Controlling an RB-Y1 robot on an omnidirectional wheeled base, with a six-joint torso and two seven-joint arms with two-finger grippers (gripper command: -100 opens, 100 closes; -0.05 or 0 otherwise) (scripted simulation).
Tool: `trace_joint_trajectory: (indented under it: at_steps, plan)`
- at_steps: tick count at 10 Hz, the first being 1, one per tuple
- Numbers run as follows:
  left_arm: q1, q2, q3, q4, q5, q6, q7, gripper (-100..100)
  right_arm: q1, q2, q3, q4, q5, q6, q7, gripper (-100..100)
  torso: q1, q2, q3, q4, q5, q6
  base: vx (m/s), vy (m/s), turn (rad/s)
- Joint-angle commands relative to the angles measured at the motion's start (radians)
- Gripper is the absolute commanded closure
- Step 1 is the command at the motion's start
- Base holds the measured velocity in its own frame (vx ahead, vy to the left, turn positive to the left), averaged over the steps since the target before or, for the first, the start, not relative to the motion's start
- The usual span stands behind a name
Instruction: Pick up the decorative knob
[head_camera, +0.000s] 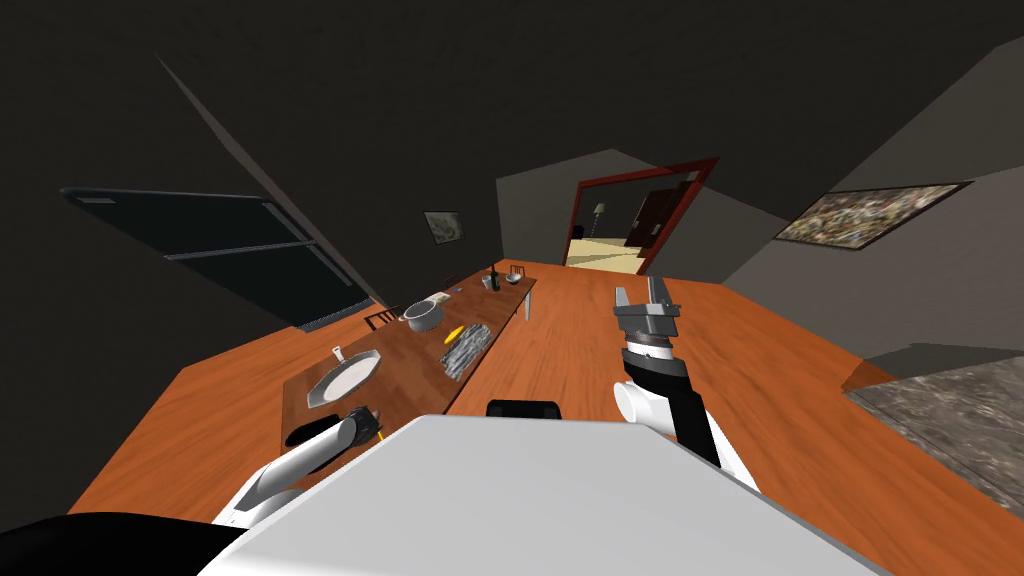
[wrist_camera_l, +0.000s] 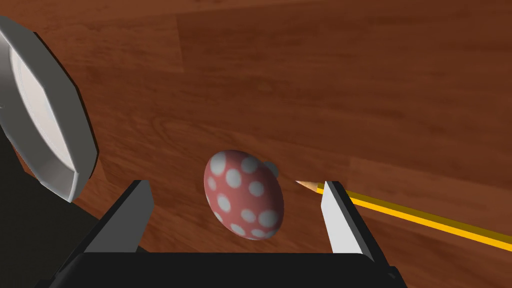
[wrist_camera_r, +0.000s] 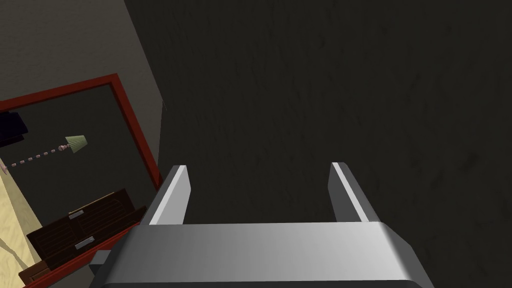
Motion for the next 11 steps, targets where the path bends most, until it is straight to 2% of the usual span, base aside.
trace_joint_trajectory:
  at_steps: [1, 3, 4, 5, 9, 10, 11]
  plan:
    - [-0.014, -0.008, -0.007, 0.028, -0.009, -0.025, -0.005, -100, 0.000, 0.000, 0.000, 0.000, 0.000, 0.000, 0.000, 0, 0.000, 0.000, 0.000, 0.000, 0.000, 0.000, 0.019, 0.047, 0.011]
    - [-0.028, -0.017, -0.014, 0.056, -0.019, -0.049, -0.009, -100, 0.000, 0.000, 0.000, 0.000, 0.000, 0.000, 0.000, 0, 0.002, 0.000, 0.000, 0.000, 0.000, 0.000, 0.022, 0.054, 0.007]
    - [-0.022, -0.016, -0.011, 0.043, -0.017, -0.038, -0.006, -100, 0.000, 0.000, 0.000, 0.000, 0.000, 0.000, 0.000, 0, 0.002, 0.000, 0.000, 0.000, 0.001, 0.000, 0.009, 0.022, -0.002]
    - [-0.023, -0.016, -0.012, 0.045, -0.018, -0.041, -0.007, 100, 0.000, 0.000, 0.000, 0.000, 0.000, 0.000, 0.000, 0, 0.000, 0.000, 0.000, 0.000, 0.000, 0.000, 0.000, 0.000, 0.000]
    - [-0.024, -0.016, -0.011, 0.044, -0.018, -0.043, -0.007, 100, 0.000, 0.000, 0.000, 0.000, 0.000, 0.000, 0.000, 0, 0.000, 0.001, 0.000, 0.000, 0.000, 0.000, 0.000, 0.000, 0.000]
    - [-0.024, -0.016, -0.011, 0.044, -0.018, -0.043, -0.007, 0, 0.000, 0.000, 0.000, 0.000, 0.000, 0.000, 0.000, 0, 0.000, 0.001, 0.000, 0.000, 0.000, 0.000, 0.000, 0.000, 0.000]
    - [-0.007, -0.003, -0.003, 0.014, -0.004, -0.013, -0.003, 100, 0.000, 0.000, 0.000, 0.000, 0.000, 0.000, 0.000, 0, 0.000, 0.001, 0.000, 0.000, 0.000, 0.000, -0.026, -0.045, -0.022]
